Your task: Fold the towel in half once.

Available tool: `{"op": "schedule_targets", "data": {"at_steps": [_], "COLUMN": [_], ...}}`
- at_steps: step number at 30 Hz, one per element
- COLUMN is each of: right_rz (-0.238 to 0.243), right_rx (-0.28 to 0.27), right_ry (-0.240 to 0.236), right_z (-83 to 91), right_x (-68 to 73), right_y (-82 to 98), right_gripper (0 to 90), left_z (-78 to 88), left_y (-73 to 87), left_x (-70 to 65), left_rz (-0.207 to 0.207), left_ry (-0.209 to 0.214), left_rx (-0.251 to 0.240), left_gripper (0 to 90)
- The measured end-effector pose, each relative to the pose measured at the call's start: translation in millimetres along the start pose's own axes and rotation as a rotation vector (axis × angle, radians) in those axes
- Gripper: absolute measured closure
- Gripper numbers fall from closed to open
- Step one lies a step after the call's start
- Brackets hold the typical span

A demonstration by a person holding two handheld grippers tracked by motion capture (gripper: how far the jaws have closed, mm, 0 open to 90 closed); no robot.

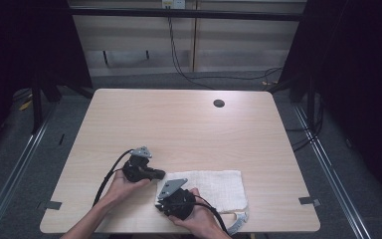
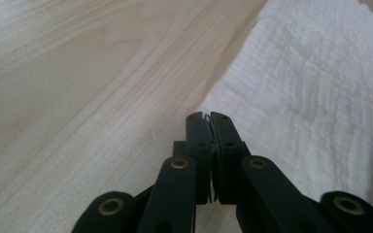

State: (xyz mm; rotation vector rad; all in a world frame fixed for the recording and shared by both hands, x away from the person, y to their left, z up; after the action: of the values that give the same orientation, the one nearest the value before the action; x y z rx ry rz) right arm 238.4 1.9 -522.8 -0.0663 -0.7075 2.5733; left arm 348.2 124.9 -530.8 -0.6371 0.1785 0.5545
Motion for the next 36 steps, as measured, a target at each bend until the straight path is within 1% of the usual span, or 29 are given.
{"op": "schedule_targets", "data": {"at_steps": [2, 4, 5, 6, 7, 9, 10, 12, 13, 17, 19, 22, 23, 25, 26, 27, 28, 29, 32, 34, 36], "right_rz": [-0.010, -0.007, -0.013, -0.020, -0.022, -0.043, -0.039, -0.041, -0.047, -0.053, -0.067, -0.075, -0.074, -0.070, -0.074, -0.070, -0.073, -0.070, -0.063, -0.056, -0.043], "right_rx": [-0.009, -0.023, -0.019, -0.023, -0.033, -0.044, -0.060, -0.064, -0.076, -0.098, -0.115, -0.131, -0.133, -0.139, -0.141, -0.144, -0.146, -0.144, -0.151, -0.154, -0.157], "right_ry": [-0.015, -0.014, -0.013, -0.019, -0.019, -0.028, -0.031, -0.030, -0.037, -0.036, -0.038, -0.038, -0.040, -0.040, -0.046, -0.045, -0.048, -0.044, -0.055, -0.061, -0.073], "right_z": [1.6, 4.6, 6.3, 8.2, 10.7, 15.0, 17.3, 20.7, 22.5, 29.6, 34.1, 38.2, 38.7, 39.2, 39.7, 39.7, 39.5, 39.5, 37.3, 35.9, 34.6], "right_x": [0.7, 1.1, 1.6, 2.0, 1.9, 2.6, 2.5, 2.4, 2.2, 1.1, -0.5, -1.3, -0.5, 0.5, 1.3, 1.6, 2.4, 2.5, 4.4, 6.1, 8.2], "right_y": [0.2, -0.8, -0.8, -1.0, -1.6, -2.3, -3.2, -4.2, -5.1, -9.2, -11.8, -15.1, -16.3, -18.8, -20.1, -21.7, -23.4, -24.8, -30.9, -35.5, -40.0], "right_gripper": [84.5, 84.5, 84.5, 84.5, 84.5, 84.5, 84.5, 84.5, 84.5, 84.6, 84.6, 84.6, 84.6, 84.6, 84.6, 84.6, 84.7, 84.6, 84.7, 84.6, 84.5], "left_z": [1.1, 2.8, 4.3, 5.7, 7.2, 10.7, 12.1, 15.3, 17.2, 20.2, 22.6, 27.8, 29.2, 32.0, 33.4, 35.2, 37.2, 39.9, 46.0, 49.7, 52.3], "left_y": [0.3, -0.1, -0.2, -0.6, -0.7, -1.0, -1.0, -1.3, -1.4, 0.4, 0.4, -0.1, -0.1, 0.6, 0.8, 1.0, 1.0, 1.0, 2.0, 4.5, 6.8], "left_x": [0.5, 0.2, 0.2, 0.1, -0.3, -0.2, -0.1, -0.3, 0.0, 3.2, 3.6, 4.4, 4.3, 4.5, 4.8, 5.5, 5.8, 6.8, 8.4, 9.7, 10.6], "left_rz": [0.002, 0.006, 0.006, 0.007, 0.009, 0.010, 0.007, 0.014, 0.014, 0.024, 0.038, 0.039, 0.045, 0.046, 0.044, 0.045, 0.051, 0.052, 0.051, 0.055, 0.059], "left_ry": [0.010, 0.018, 0.020, 0.026, 0.034, 0.033, 0.034, 0.042, 0.045, 0.033, 0.040, 0.039, 0.044, 0.037, 0.042, 0.035, 0.041, 0.039, 0.037, 0.033, 0.019], "left_rx": [-0.003, -0.015, -0.014, -0.025, -0.029, -0.040, -0.041, -0.058, -0.065, -0.069, -0.084, -0.100, -0.107, -0.110, -0.114, -0.116, -0.121, -0.123, -0.131, -0.135, -0.141], "left_gripper": [87.7, 87.8, 87.7, 87.8, 87.7, 87.7, 87.7, 87.7, 87.7, 87.6, 87.7, 87.7, 87.7, 87.7, 87.7, 87.7, 87.7, 87.7, 87.7, 87.7, 87.7]}}
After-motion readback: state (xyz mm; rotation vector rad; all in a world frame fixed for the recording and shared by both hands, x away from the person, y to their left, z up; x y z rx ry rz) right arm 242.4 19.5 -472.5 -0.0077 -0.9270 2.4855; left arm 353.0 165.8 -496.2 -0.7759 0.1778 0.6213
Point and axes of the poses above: each handheld gripper's, and its own axes: z roughly backward along the jaws, y roughly out of its underside, x roughly to its left, the point moved 4 cm from there along -z, roughly forward along the jaws, and after that the axes turned 13 degrees about x, right-handed, at the moved point
